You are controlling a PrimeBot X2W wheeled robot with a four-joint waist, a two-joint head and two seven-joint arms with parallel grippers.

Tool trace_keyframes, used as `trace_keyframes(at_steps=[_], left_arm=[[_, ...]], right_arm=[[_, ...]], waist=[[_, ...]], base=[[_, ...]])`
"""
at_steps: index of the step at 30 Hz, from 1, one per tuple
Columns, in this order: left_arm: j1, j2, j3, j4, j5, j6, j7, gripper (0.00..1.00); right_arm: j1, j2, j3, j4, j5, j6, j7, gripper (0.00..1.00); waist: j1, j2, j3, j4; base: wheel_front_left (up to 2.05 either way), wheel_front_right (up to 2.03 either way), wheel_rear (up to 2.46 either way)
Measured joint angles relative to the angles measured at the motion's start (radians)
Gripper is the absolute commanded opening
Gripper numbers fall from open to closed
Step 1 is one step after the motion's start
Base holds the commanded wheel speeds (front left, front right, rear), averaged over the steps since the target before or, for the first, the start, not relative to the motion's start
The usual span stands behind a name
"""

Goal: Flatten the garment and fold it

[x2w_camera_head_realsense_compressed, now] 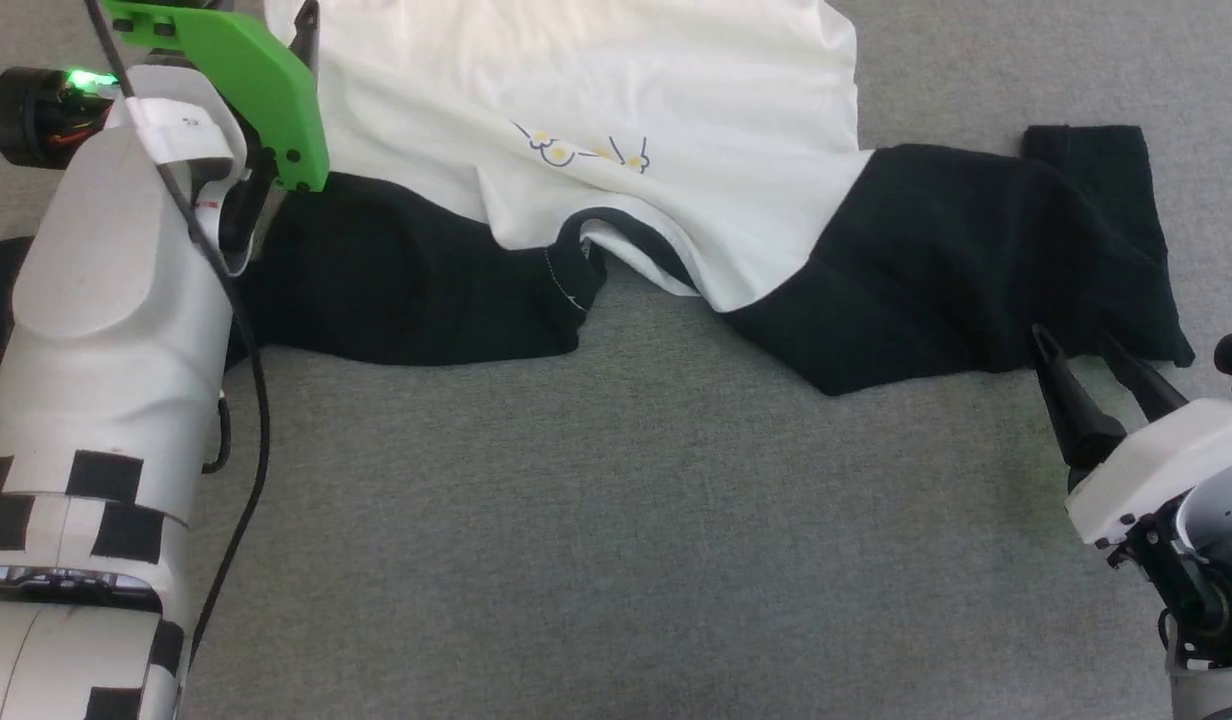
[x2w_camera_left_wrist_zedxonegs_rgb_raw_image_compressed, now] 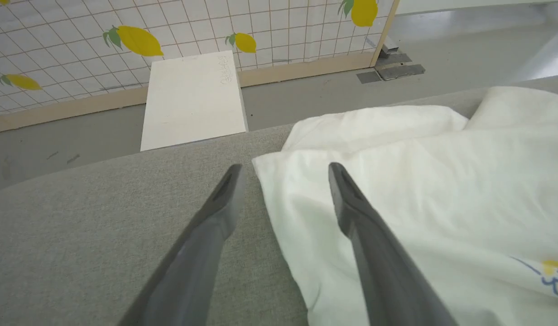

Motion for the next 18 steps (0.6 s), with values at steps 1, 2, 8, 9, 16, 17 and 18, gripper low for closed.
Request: trace_keyframes(at_steps=[1,2,8,9,16,17,18], left_arm=[[0.004,0.002,0.004,-0.006,-0.015,-0.009,-0.012,1.00],[0.011,0.004,0.007,-0.019,-0.021,-0.016,-0.037,1.00],[0.134,0.035,0.040,-0.193,-0.044,-0.032,-0.285,1.00],[0.174,0.039,0.048,-0.232,-0.046,-0.032,-0.331,1.00],[0.548,0.028,0.104,-0.515,-0.049,0.031,-0.431,1.00],[0.607,0.016,0.111,-0.553,-0.050,0.043,-0.431,1.00],[0.654,0.006,0.114,-0.582,-0.049,0.051,-0.433,1.00]], right_arm=[[0.000,-0.003,0.001,-0.001,-0.001,0.000,0.000,1.00],[0.000,-0.007,0.001,-0.002,-0.003,0.000,0.000,1.00],[0.011,-0.014,0.012,-0.014,-0.005,0.000,0.000,1.00],[0.014,-0.016,0.017,-0.016,-0.006,0.000,0.001,1.00],[0.067,-0.032,0.055,-0.023,-0.038,0.000,0.031,1.00],[0.078,-0.035,0.065,-0.025,-0.041,0.000,0.040,1.00],[0.087,-0.040,0.075,-0.027,-0.043,0.000,0.050,1.00]], waist=[[0.0000,0.0000,-0.006,0.006],[0.0000,0.0000,-0.013,0.011],[0.0000,0.0000,-0.060,0.053],[0.0000,0.0000,-0.071,0.060],[-0.0001,0.0000,-0.150,0.102],[-0.0001,0.0000,-0.162,0.108],[-0.0001,0.0000,-0.171,0.113]], base=[[0.00,0.00,0.00],[0.00,0.00,0.00],[0.00,0.00,0.00],[0.00,0.00,0.00],[0.00,0.00,0.00],[0.00,0.00,0.00],[0.00,0.00,0.00]])
